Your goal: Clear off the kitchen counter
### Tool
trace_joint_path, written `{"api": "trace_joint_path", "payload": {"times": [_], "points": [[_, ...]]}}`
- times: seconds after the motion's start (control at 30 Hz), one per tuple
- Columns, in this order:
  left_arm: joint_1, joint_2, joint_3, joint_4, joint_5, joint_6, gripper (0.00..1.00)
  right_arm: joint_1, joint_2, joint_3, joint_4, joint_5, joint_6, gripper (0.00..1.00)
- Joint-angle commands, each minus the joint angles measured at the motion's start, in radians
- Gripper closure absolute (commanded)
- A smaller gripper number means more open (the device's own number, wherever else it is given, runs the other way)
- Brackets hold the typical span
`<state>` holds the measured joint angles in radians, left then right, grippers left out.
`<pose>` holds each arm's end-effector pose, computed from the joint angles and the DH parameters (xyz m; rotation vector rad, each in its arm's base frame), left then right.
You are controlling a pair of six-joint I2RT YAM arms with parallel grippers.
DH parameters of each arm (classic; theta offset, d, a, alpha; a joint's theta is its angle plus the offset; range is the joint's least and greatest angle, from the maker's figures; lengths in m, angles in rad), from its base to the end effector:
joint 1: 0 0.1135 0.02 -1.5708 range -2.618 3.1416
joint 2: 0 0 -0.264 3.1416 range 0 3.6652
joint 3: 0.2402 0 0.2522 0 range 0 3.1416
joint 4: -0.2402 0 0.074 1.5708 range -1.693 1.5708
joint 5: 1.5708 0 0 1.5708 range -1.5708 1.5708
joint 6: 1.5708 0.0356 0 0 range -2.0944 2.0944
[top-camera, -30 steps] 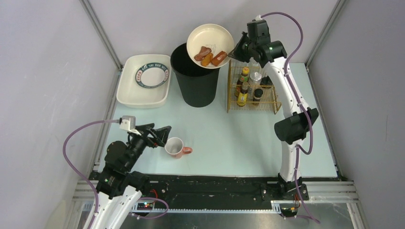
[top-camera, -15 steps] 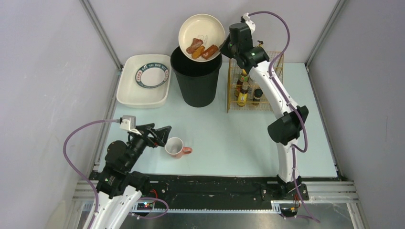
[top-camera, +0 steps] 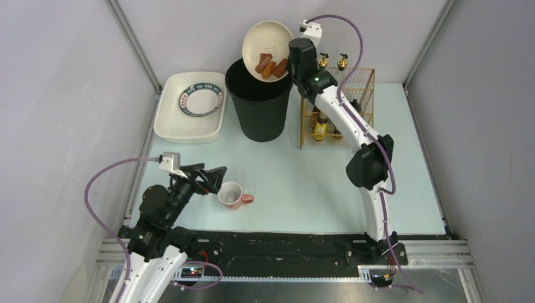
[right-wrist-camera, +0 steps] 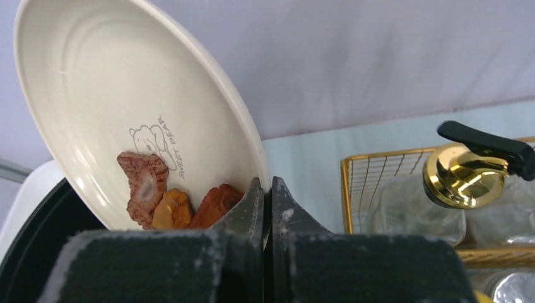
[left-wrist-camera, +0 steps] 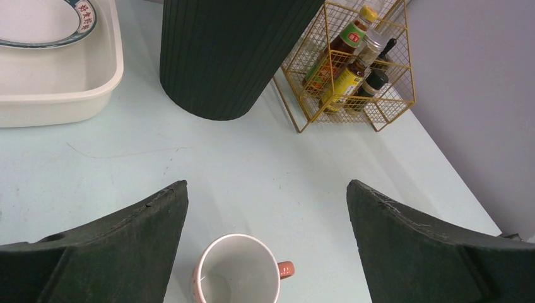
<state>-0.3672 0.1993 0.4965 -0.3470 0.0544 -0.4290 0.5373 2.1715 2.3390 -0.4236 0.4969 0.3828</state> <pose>0.0808 -0.0331 0.2894 -0.0083 1.6608 -0.6540 0.4405 0.2427 0.4046 0.2085 1.7878 0.2038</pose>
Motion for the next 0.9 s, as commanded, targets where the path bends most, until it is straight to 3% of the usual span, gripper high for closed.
{"api": "trace_joint_path", "payload": {"times": [0.0,0.33,0.87], "points": [[0.002,0.018,0.019,0.013,-0.008,-0.001,0.0,0.054,-0.044,-0.058,0.315,0.121,-0.254,1.0],[0.002,0.02,0.017,0.015,-0.008,-0.002,0.0,0.162,-0.049,-0.214,0.783,0.246,-0.762,1.0],[0.002,0.05,0.03,0.004,0.017,0.006,0.0,0.21,-0.154,-0.383,1.141,0.287,-1.027,1.0]]}}
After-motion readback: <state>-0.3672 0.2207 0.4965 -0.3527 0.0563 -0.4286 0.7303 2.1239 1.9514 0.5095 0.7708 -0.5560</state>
